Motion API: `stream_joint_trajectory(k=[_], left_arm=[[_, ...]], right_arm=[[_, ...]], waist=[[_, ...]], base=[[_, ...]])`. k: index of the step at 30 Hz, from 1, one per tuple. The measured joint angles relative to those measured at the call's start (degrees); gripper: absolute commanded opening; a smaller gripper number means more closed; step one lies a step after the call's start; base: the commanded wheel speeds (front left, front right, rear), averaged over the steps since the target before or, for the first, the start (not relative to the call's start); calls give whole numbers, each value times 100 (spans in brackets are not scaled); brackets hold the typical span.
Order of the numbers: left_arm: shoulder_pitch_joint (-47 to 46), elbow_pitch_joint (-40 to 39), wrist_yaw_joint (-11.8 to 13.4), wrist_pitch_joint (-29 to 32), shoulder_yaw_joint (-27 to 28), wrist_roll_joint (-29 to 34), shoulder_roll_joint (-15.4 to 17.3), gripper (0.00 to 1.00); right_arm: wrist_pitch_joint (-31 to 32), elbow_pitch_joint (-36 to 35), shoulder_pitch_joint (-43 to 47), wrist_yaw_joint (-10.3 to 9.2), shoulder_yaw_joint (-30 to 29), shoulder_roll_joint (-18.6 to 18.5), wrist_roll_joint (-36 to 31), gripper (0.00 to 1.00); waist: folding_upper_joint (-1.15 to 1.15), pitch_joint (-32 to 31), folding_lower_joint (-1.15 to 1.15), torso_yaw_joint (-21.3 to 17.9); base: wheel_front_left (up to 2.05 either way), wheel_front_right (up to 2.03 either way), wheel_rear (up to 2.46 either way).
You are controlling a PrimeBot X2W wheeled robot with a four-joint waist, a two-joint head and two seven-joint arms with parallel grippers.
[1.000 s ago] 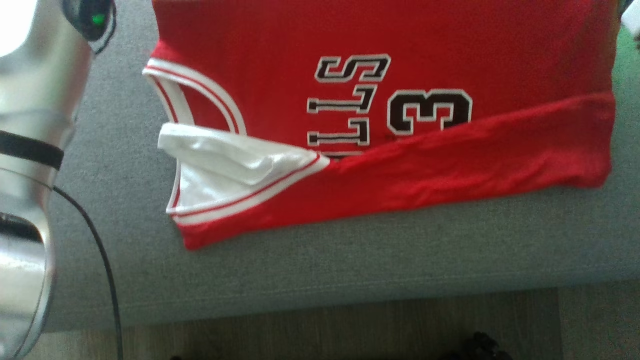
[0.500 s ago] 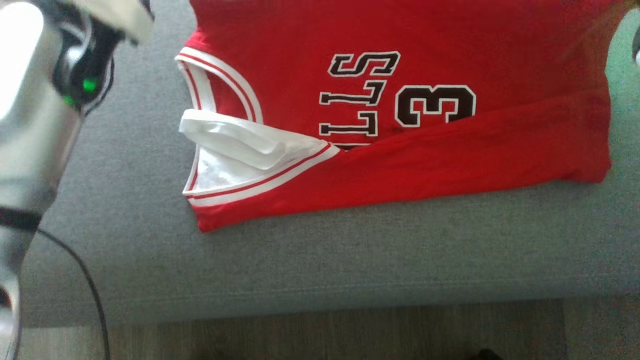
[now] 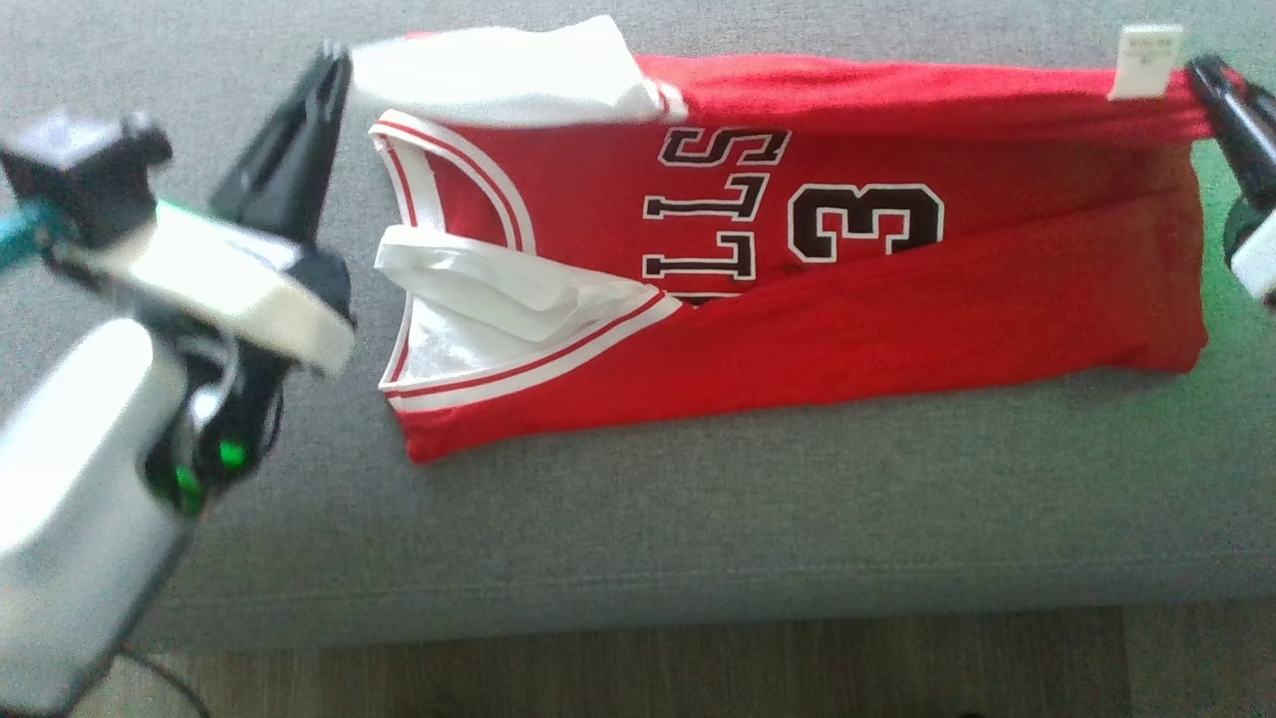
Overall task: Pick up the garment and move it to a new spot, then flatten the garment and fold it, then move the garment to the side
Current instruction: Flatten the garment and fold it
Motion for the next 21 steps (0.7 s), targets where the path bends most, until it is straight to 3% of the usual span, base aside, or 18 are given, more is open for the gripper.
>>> stream_joint_trajectory(k=[1, 5, 7, 17, 18, 19, 20, 21], left_arm=[[0, 0, 0, 0, 0, 0, 0, 0], [695, -689, 434, -10, 62, -105, 211, 0], [1005, -911, 533, -12, 77, -202, 227, 0], [1782, -706, 624, -162, 131, -463, -91, 0], [1780, -641, 624, -167, 144, -464, -154, 0], [1779, -570, 625, -168, 154, -463, -231, 1], [1780, -517, 626, -168, 154, -461, -304, 76], [1780, -464, 626, -176, 168, -461, -389, 100]], right_arm=[[0, 0, 0, 0, 0, 0, 0, 0], [112, -230, 386, 0, -174, 36, -33, 0], [178, -313, 598, 0, -224, 64, -33, 0], [294, -382, 1035, 0, -409, 431, -156, 1], [294, -371, 1035, 0, -409, 458, -192, 28], [291, -355, 1035, 0, -411, 480, -222, 81], [268, -339, 1035, 0, -423, 515, -249, 100], [220, -318, 1035, 0, -448, 566, -272, 100]], waist=[[0, 0, 0, 0], [0, -59, 0, 18], [0, -80, 0, 28], [0, -102, 0, 55], [0, -105, 1, 54], [0, -115, 1, 53], [0, -129, 1, 50], [0, -146, 0, 46]], base=[[0, 0, 0], [0, 0, 0], [0, 0, 0], [0, 0, 0], [0, 0, 0], [0, 0, 0], [0, 0, 0], [0, 0, 0]])
